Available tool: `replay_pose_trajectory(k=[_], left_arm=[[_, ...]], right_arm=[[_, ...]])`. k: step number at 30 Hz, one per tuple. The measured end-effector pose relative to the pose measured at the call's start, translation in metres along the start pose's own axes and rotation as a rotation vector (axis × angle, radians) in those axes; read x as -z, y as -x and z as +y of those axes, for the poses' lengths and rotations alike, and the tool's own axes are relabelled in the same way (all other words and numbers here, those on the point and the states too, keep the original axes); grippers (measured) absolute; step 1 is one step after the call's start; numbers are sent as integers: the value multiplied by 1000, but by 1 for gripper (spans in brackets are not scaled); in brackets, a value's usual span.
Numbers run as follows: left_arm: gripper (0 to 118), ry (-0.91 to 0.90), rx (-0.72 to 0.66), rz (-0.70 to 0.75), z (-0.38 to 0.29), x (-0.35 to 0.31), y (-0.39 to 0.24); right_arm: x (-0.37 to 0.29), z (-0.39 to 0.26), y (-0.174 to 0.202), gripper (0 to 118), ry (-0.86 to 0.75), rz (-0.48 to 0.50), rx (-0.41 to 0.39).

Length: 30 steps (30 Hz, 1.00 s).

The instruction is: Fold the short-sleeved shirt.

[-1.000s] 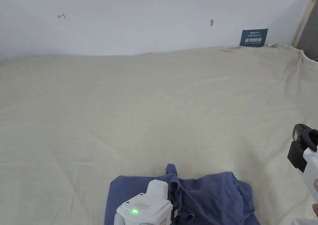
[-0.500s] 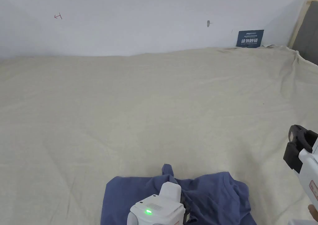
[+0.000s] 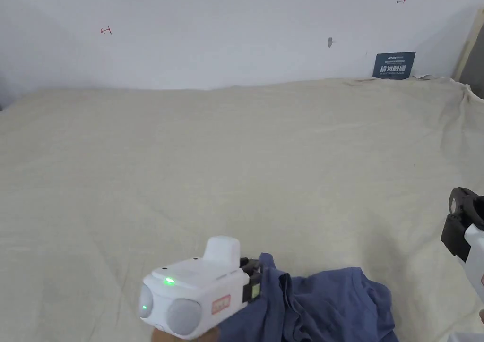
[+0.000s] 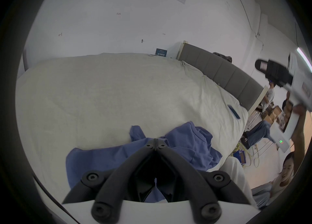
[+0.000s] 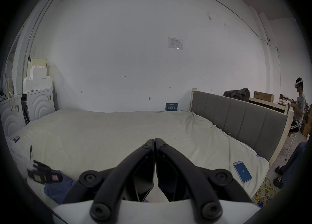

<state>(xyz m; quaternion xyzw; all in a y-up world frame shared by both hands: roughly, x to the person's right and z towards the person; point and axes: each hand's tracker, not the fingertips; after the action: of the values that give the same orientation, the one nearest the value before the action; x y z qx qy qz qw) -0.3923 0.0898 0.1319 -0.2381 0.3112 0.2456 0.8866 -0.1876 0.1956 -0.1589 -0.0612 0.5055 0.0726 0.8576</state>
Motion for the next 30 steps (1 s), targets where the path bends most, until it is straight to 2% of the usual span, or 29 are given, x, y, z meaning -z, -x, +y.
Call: replay_pose_trajectory(k=[7,10,13,15,16,17,19,20,21,22,30], left_arm=[[0,69,-179,2,11,-31,72],[0,108,-212,13,6,-42,99],[0,157,-320,-2,-2,-46,125],[5,209,-383,-40,-9,-44,143],[10,221,-382,-40,-14,-41,149],[21,234,-383,-33,-18,-39,155],[46,244,-397,-11,-27,-35,163],[65,273,-401,-2,-31,-33,166],[74,296,-405,-2,-34,-30,167],[78,309,-408,-1,-37,-26,169],[79,368,-447,1,-51,5,184]], right_arm=[[2,-1,5,0,4,11,-4],[3,-2,6,0,10,13,-3],[4,-1,8,0,15,16,-1],[4,0,10,0,16,16,-6],[4,0,11,0,16,17,-6],[5,0,11,0,17,19,-6],[5,0,13,0,22,19,-14],[5,0,14,0,24,19,-16],[5,0,14,0,26,20,-16],[6,-1,14,0,28,19,-16],[8,-5,15,0,47,18,-24]])
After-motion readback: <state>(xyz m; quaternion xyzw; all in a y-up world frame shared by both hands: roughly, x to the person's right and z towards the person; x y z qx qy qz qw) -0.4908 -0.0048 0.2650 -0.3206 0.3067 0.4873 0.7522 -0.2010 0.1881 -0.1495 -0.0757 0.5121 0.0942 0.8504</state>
